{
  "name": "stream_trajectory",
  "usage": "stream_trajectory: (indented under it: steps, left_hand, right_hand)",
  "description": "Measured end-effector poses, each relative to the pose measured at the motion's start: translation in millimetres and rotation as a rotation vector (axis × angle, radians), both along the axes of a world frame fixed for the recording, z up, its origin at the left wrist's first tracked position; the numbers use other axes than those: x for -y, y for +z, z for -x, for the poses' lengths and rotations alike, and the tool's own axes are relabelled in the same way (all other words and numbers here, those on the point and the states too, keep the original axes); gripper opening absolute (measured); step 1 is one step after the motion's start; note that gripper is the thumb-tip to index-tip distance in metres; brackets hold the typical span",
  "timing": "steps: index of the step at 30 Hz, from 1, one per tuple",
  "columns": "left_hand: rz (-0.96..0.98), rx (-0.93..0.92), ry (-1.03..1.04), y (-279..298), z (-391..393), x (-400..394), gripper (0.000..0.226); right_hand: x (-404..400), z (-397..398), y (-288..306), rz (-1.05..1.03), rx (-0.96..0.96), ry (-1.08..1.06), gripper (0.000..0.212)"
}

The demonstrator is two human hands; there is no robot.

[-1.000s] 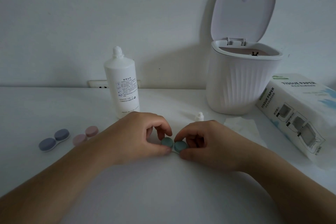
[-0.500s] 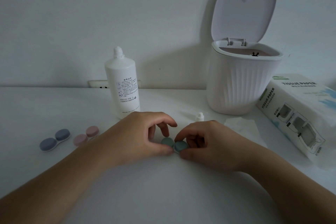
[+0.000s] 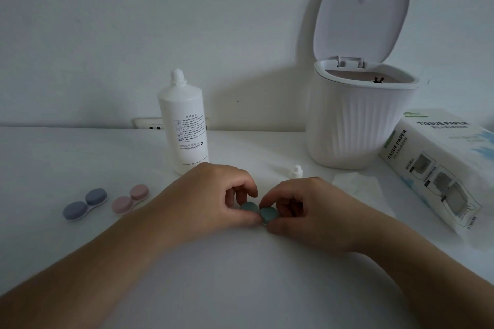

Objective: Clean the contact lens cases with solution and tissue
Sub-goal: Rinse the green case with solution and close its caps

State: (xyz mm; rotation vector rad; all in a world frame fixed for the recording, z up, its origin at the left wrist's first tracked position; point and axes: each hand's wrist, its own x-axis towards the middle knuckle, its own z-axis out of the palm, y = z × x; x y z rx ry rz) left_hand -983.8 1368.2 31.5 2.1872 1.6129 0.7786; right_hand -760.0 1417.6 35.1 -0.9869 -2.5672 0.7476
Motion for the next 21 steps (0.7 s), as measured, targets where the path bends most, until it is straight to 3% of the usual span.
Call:
stream_trajectory:
  steps: [10,16,19,21]
  left_hand:
    - [0.078,0.052,-0.079,3.4,3.7,-1.2,0.018]
    - [0.125,0.041,-0.143,3.7,8.8,1.2,0.031]
    - [0.120,0.029,-0.104,3.3,7.4,2.2,0.046]
    - [0.092,0.011,-0.074,2.2,5.3,0.7,0.043]
  right_hand:
    - [-1.4,-1.2,-1.5,0.026,-0.020,0.004,0.017]
    - [-1.6,-1.3,-0.8,0.016,-0.027,0.005,0.016]
    - [-1.9,-1.0,-1.4,0.033,-0.018,-0.009,0.018]
    - [-2.3,-0.8,-1.8,0.034,-0.009,-0.006,0.018]
